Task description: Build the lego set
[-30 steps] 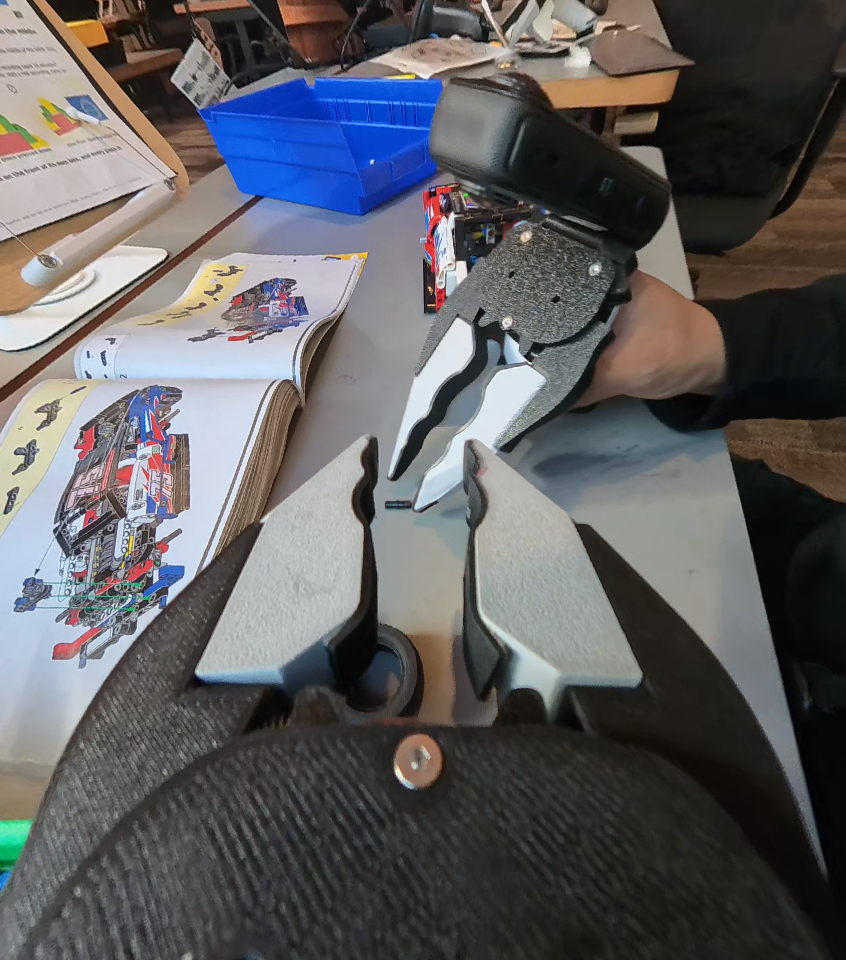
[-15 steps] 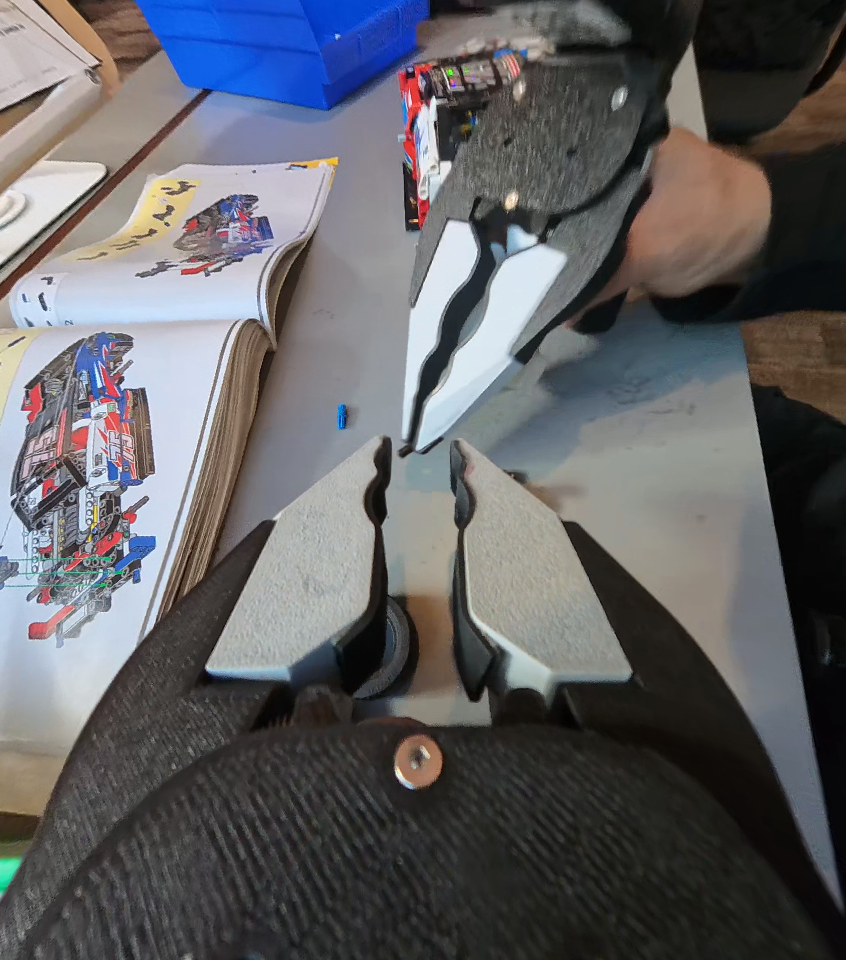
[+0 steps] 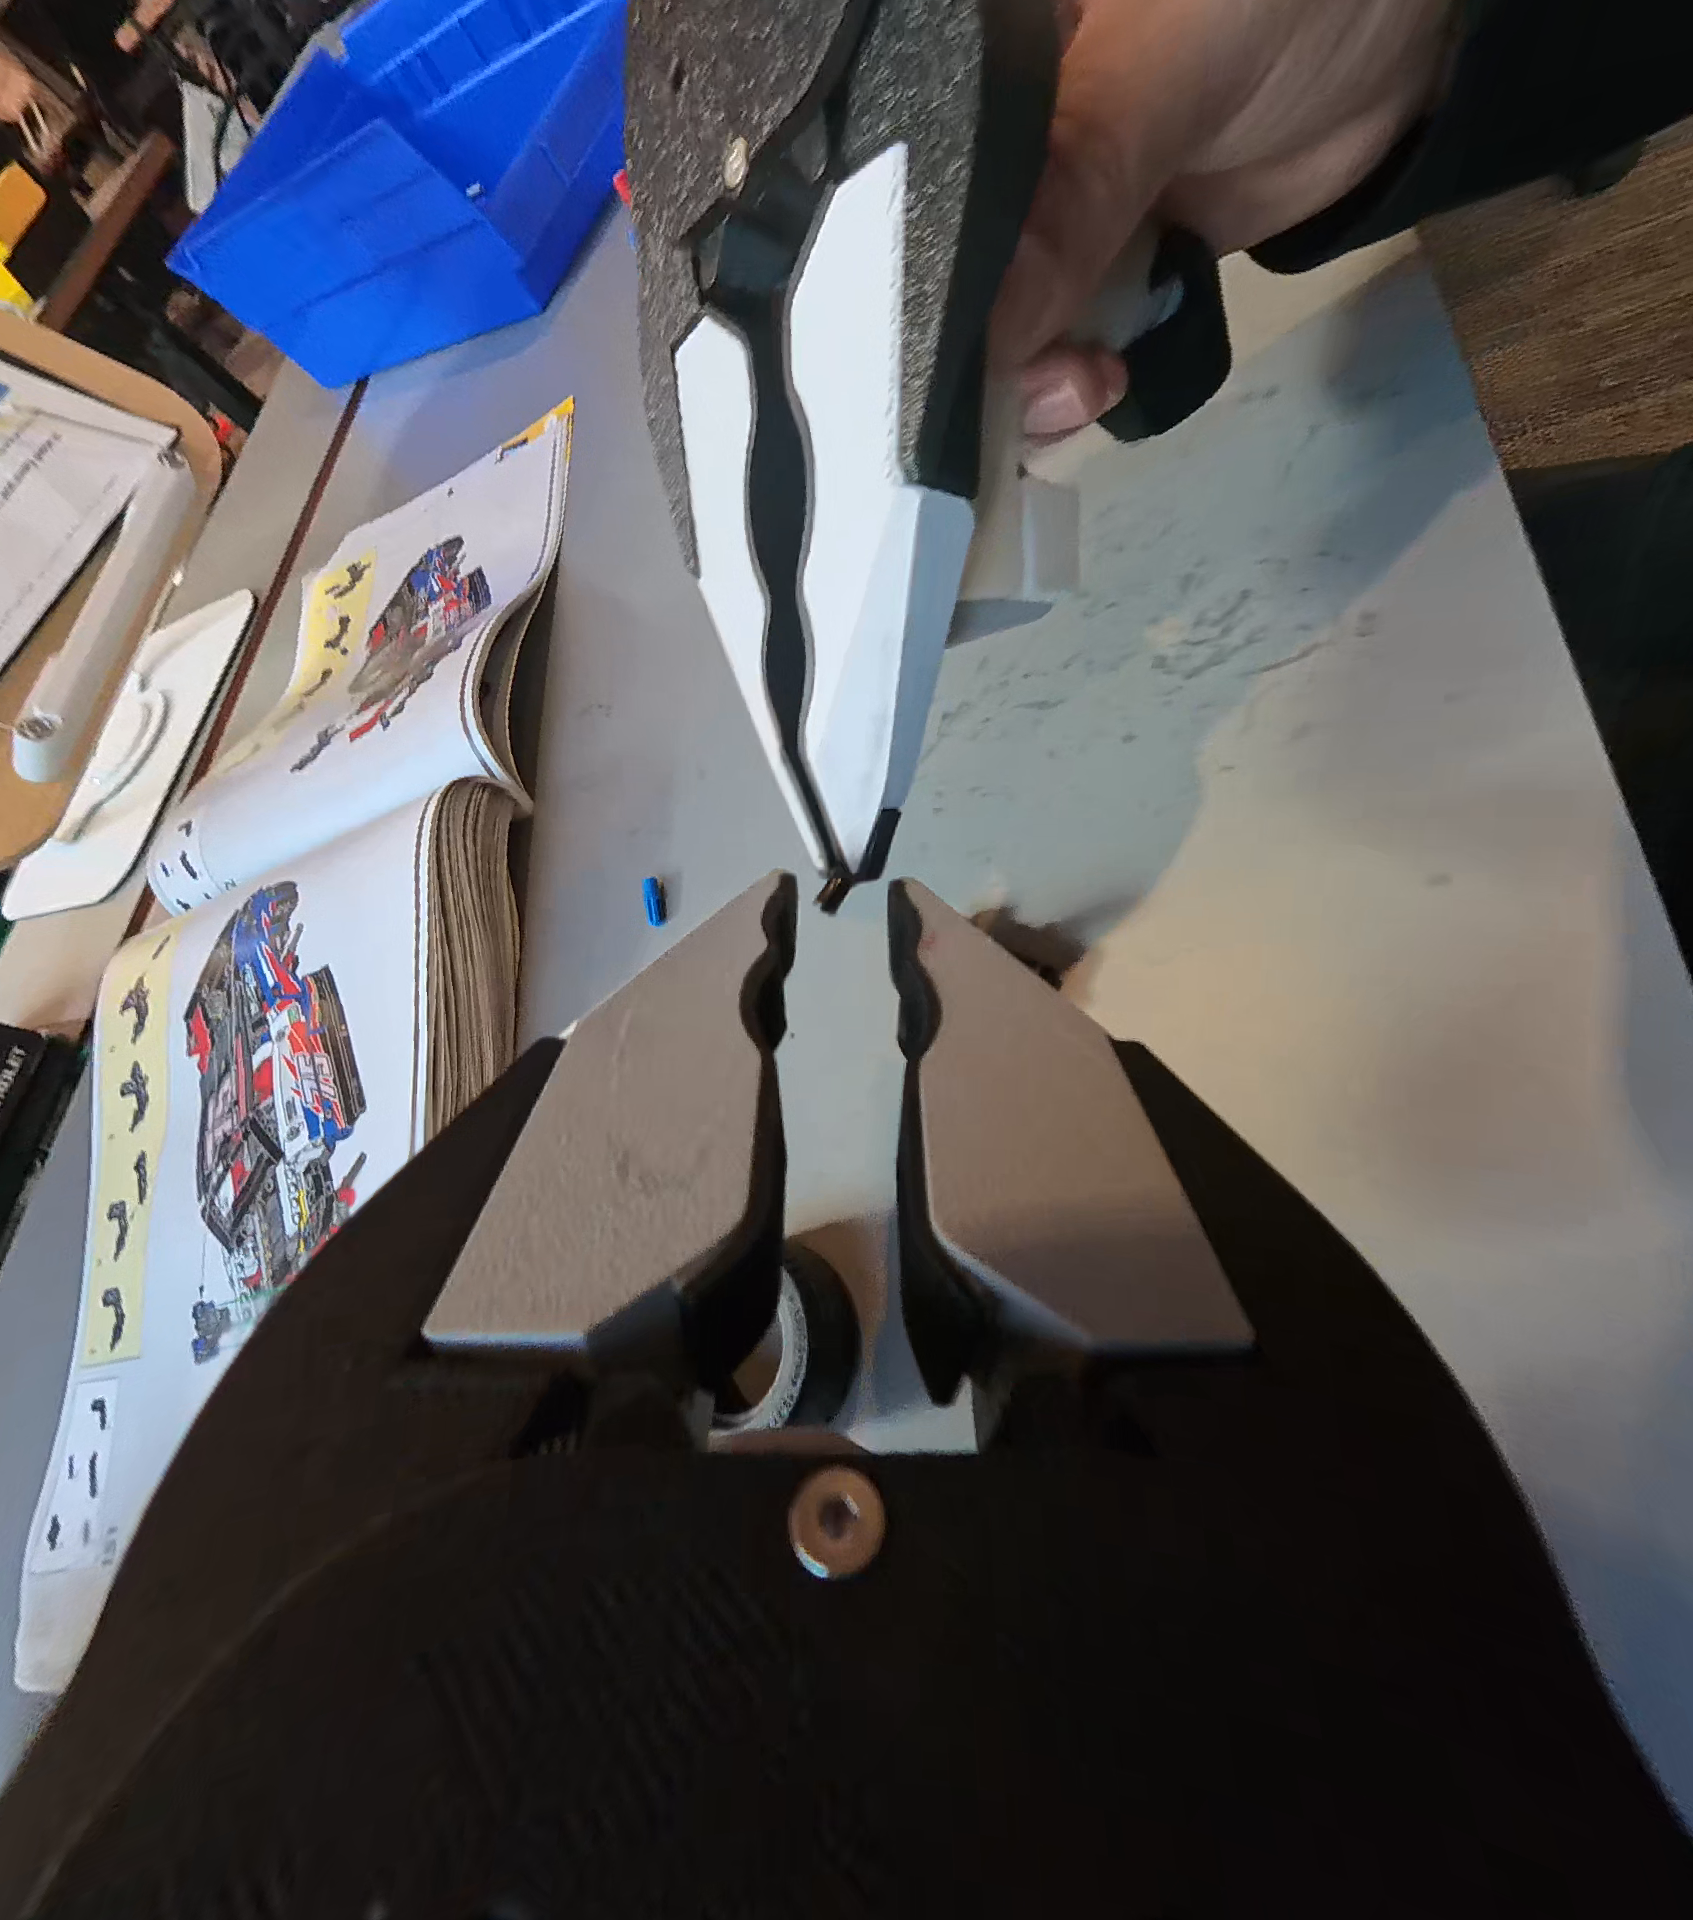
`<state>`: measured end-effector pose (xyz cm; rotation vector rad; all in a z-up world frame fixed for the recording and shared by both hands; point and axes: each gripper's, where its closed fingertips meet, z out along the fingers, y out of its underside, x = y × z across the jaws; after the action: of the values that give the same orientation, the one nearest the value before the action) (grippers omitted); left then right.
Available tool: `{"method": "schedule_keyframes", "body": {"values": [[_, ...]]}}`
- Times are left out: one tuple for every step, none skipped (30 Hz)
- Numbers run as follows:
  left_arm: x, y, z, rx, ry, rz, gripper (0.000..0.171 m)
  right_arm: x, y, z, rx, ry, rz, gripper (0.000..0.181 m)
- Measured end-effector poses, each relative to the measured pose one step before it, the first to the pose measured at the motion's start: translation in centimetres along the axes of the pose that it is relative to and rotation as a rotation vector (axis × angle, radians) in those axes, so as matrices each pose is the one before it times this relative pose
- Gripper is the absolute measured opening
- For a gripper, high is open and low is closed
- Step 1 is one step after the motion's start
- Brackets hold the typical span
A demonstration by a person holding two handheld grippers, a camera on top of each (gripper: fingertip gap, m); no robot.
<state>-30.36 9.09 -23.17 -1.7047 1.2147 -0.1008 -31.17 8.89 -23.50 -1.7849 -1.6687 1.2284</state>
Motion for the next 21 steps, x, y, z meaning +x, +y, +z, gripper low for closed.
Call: {"method": "schedule_keyframes", "body": {"values": [[0.156, -0.073, -0.004, 0.00217, 0.0010, 0.0153, 0.013, -0.063, -0.032, 0.069, 0.0011, -0.0040, 0.0015, 0.004], [0.134, 0.054, 0.047, -0.00531, -0.0007, 0.0148, 0.012, -0.083, -0.006, 0.059, -0.0007, -0.0052, 0.0007, 0.004], [0.032, 0.150, 0.088, -0.01027, -0.0064, 0.0144, 0.009, -0.052, -0.020, 0.050, -0.0009, -0.0012, -0.0012, 0.004], [-0.063, 0.133, 0.053, -0.00951, -0.0120, 0.0140, 0.007, 0.044, 0.041, 0.052, -0.0041, 0.0039, -0.0032, 0.004], [-0.010, 0.129, 0.035, -0.00835, -0.0047, 0.0102, 0.004, 0.008, 0.021, 0.048, -0.0027, 0.0017, -0.0030, 0.004], [0.014, 0.085, 0.000, -0.00461, 0.0009, 0.0022, 0.002, -0.011, -0.016, 0.022, 0.0005, -0.0005, -0.0005, 0.004], [-0.099, 0.012, -0.035, -0.00025, -0.0036, -0.0013, 0.001, -0.024, -0.120, -0.014, 0.0064, -0.0006, 0.0003, 0.003], [-0.194, -0.082, -0.091, 0.00547, -0.0092, -0.0021, 0.000, 0.025, -0.223, -0.061, 0.0123, 0.0023, -0.0004, 0.003], [-0.220, -0.120, -0.112, 0.00721, -0.0094, -0.0056, 0.000, 0.008, -0.261, -0.082, 0.0154, 0.0014, -0.0014, 0.003], [-0.259, -0.154, -0.133, 0.00906, -0.0089, -0.0101, 0.000, 0.002, -0.316, -0.111, 0.0182, 0.0004, -0.0003, 0.003], [-0.269, -0.179, -0.150, 0.01300, -0.0082, -0.0139, 0.000, 0.003, -0.355, -0.129, 0.0223, 0.0002, 0.0012, 0.003], [-0.260, -0.222, -0.148, 0.01603, -0.0055, -0.0172, 0.000, -0.040, -0.383, -0.143, 0.0236, -0.0020, 0.0003, 0.004], [-0.299, -0.230, -0.145, 0.01639, -0.0075, -0.0200, 0.000, -0.008, -0.383, -0.141, 0.0233, 0.0003, -0.0010, 0.004], [-0.357, -0.189, -0.133, 0.01383, -0.0111, -0.0232, 0.000, 0.033, -0.428, -0.174, 0.0252, 0.0039, -0.0049, 0.004], [-0.387, -0.116, -0.126, 0.00917, -0.0129, -0.0194, 0.000, 0.024, -0.469, -0.237, 0.0290, 0.0057, -0.0146, 0.005], [-0.422, -0.035, -0.123, 0.00653, -0.0141, -0.0166, 0.000, -0.157, -0.546, -0.286, 0.0343, -0.0012, -0.0260, 0.009], [-0.367, 0.006, -0.087, 0.00381, -0.0098, -0.0190, 0.001, -0.208, -0.660, -0.363, 0.0407, 0.0002, -0.0258, 0.012], [-0.284, -0.023, -0.071, 0.00552, -0.0037, -0.0232, 0.001, -0.387, -0.754, -0.434, 0.0460, -0.0111, -0.0273, 0.016], [-0.282, -0.039, -0.077, 0.00636, -0.0039, -0.0241, 0.001, -0.124, -0.756, -0.437, 0.0459, 0.0046, -0.0193, 0.016], [-0.280, -0.051, -0.073, 0.00658, -0.0051, -0.0203, 0.001, 0.144, -0.467, -0.398, 0.0275, 0.0155, -0.0149, 0.015], [-0.189, -0.086, -0.081, 0.00736, -0.0020, -0.0165, 0.001, 0.253, -0.190, -0.325, 0.0118, 0.0163, -0.0120, 0.015]]}}
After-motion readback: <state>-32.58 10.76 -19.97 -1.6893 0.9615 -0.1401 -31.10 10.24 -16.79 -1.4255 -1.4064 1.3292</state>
